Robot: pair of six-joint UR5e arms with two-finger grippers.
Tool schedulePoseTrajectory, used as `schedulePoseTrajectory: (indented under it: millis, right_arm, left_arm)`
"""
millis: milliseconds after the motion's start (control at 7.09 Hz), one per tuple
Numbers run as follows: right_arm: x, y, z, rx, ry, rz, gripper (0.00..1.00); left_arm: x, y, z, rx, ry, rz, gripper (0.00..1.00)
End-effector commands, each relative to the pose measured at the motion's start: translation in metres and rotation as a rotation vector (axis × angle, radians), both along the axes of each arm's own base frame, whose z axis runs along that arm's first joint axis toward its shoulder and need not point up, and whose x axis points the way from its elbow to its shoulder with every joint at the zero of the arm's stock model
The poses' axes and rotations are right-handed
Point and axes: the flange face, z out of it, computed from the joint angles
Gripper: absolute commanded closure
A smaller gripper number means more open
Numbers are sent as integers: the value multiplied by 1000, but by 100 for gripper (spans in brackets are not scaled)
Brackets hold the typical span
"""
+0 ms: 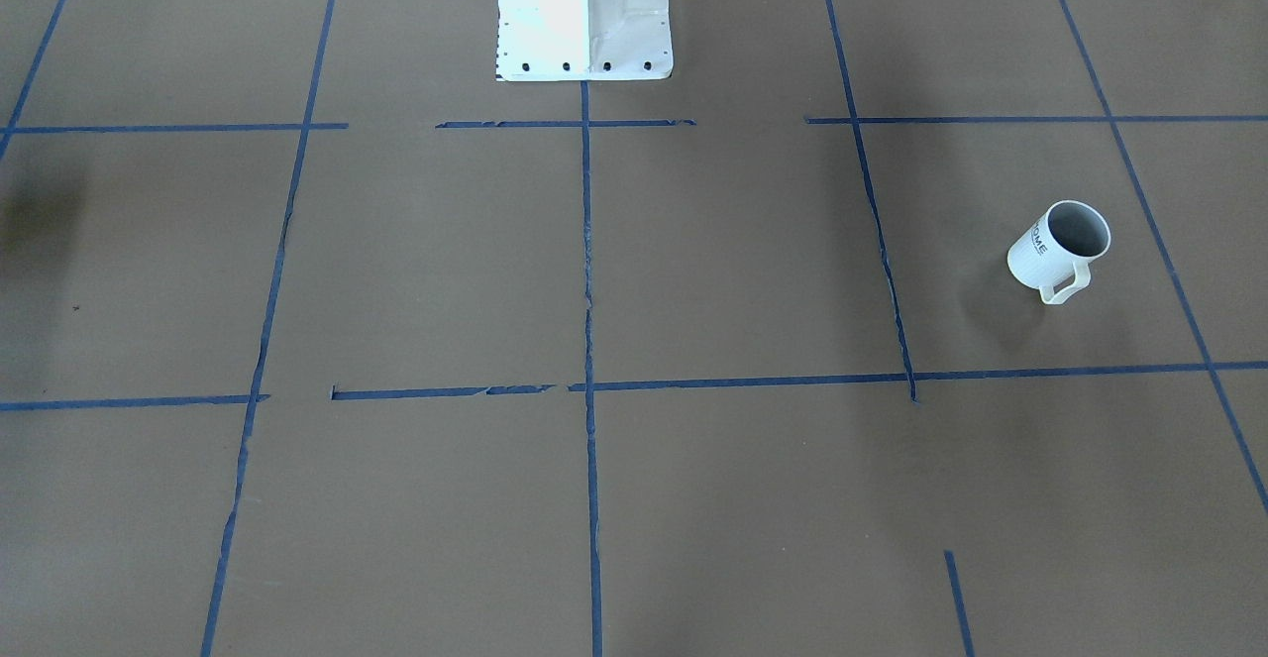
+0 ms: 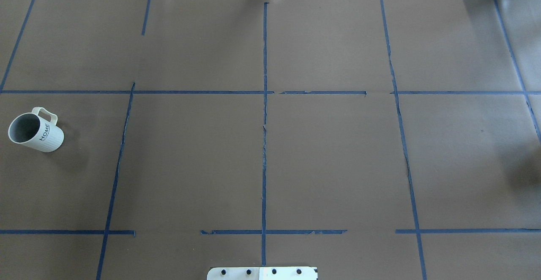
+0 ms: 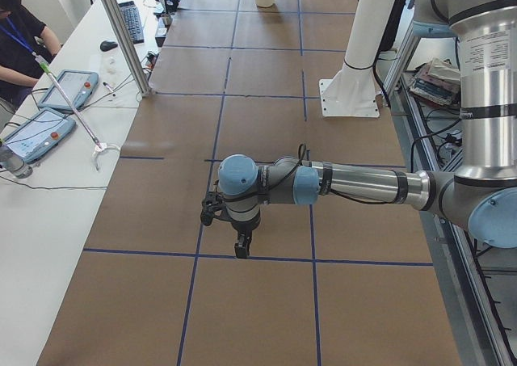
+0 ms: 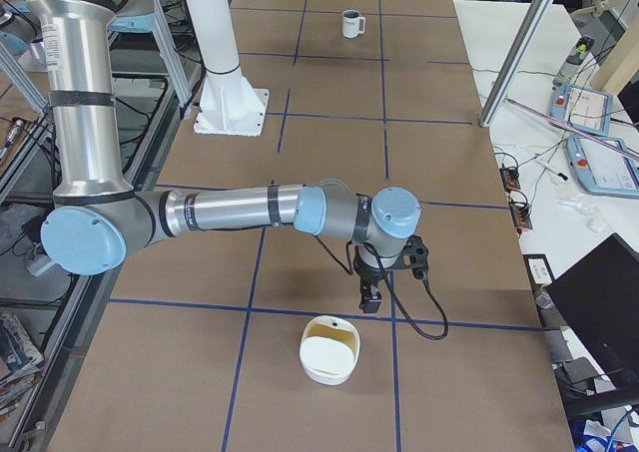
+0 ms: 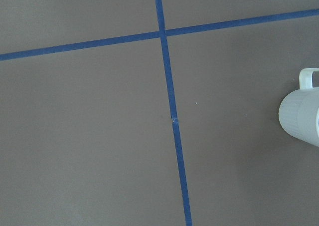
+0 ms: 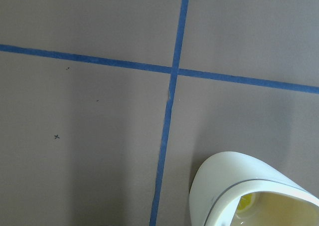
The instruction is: Left arm hands cup to right arm to dump lemon
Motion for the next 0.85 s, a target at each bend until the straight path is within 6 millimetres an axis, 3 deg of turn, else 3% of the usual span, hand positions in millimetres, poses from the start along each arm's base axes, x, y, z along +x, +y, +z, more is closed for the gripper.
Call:
schedulePoseTrajectory:
  millis: [0,705]
  right_arm:
    - [-13,21,24,0,23,15,0]
    - [-16,19,-2,44,12,20,0]
  left_arm:
    - [-1,2,-8,15,-1,-8,0]
    - [-10,12,-2,5,-7,-24,0]
